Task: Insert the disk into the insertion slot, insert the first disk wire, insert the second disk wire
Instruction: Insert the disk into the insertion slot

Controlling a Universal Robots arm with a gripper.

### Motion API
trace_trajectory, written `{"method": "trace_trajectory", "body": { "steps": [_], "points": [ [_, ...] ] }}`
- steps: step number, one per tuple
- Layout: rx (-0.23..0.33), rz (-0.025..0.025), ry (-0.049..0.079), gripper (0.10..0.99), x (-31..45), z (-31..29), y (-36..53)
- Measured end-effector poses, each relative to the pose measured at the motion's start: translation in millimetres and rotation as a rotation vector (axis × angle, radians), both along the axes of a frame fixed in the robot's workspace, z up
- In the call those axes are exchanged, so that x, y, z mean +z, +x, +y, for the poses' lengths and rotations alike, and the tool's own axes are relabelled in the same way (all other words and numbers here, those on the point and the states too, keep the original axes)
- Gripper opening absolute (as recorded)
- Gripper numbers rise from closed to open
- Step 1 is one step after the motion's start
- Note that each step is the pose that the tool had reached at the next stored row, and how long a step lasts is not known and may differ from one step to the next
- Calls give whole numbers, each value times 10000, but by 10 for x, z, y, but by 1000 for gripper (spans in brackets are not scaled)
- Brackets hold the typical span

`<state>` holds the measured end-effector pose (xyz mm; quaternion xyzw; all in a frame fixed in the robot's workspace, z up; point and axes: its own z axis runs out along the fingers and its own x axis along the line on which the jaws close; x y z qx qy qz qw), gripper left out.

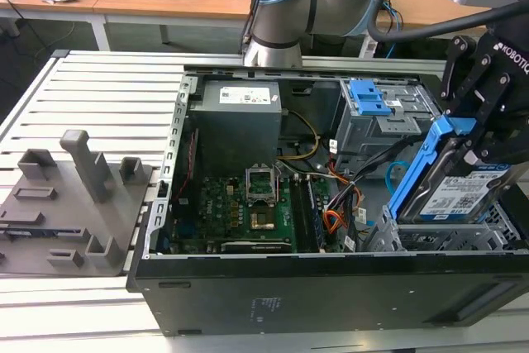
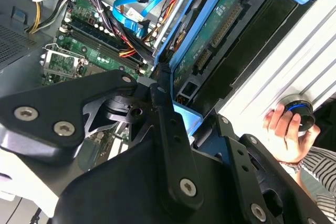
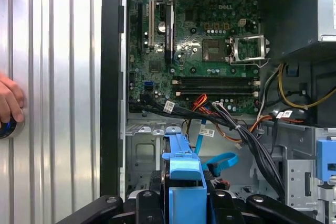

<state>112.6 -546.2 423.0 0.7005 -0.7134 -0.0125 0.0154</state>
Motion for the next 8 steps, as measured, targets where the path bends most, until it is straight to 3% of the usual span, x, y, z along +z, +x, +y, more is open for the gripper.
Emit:
{"method": "trace_trajectory", "body": {
  "steps": [8],
  "points": [
    [0, 0, 1, 365, -78, 0, 0]
  ]
}}
